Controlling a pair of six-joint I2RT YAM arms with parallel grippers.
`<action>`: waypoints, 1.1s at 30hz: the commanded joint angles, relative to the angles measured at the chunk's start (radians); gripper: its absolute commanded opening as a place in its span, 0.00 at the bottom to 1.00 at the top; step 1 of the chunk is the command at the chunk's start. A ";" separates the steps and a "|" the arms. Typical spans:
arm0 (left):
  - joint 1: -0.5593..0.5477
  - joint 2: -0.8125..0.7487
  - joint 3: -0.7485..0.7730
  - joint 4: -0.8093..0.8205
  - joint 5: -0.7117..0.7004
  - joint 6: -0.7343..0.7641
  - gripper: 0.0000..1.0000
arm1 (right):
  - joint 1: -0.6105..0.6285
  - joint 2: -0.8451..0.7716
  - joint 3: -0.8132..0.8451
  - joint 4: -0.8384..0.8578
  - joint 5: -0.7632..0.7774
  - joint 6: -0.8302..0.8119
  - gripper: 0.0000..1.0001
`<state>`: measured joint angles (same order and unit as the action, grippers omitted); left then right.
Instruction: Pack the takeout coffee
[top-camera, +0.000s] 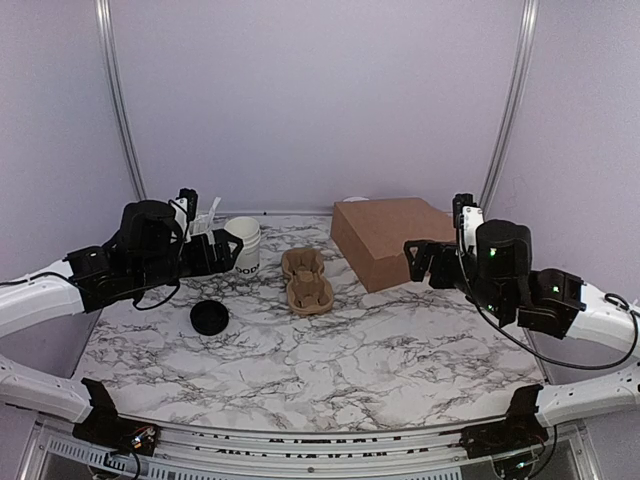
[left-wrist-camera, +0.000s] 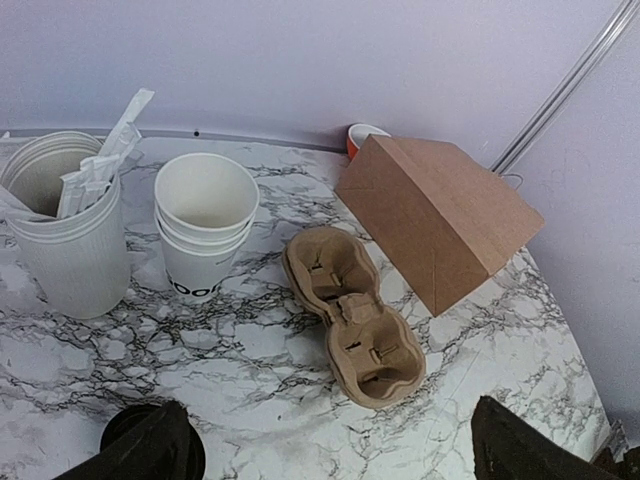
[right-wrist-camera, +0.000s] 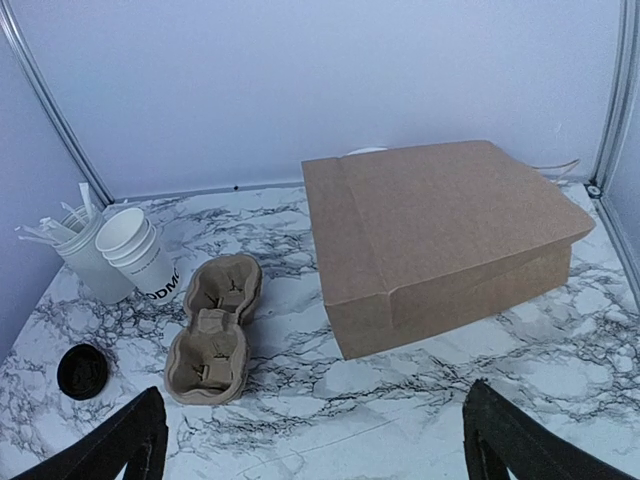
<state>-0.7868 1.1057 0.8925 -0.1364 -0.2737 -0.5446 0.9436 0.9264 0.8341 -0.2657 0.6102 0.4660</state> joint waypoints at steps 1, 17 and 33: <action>0.006 -0.008 0.034 -0.010 -0.088 0.030 0.99 | -0.006 0.008 0.004 0.018 -0.017 -0.070 1.00; 0.042 0.022 0.037 -0.047 -0.057 0.052 0.99 | -0.044 0.116 0.029 0.022 -0.075 -0.038 1.00; 0.161 0.251 0.338 -0.247 -0.004 -0.043 0.99 | -0.226 0.284 0.135 0.047 -0.339 0.023 0.97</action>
<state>-0.6292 1.2755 1.1263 -0.3073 -0.3050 -0.5373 0.7464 1.2072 0.9035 -0.2394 0.3462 0.4808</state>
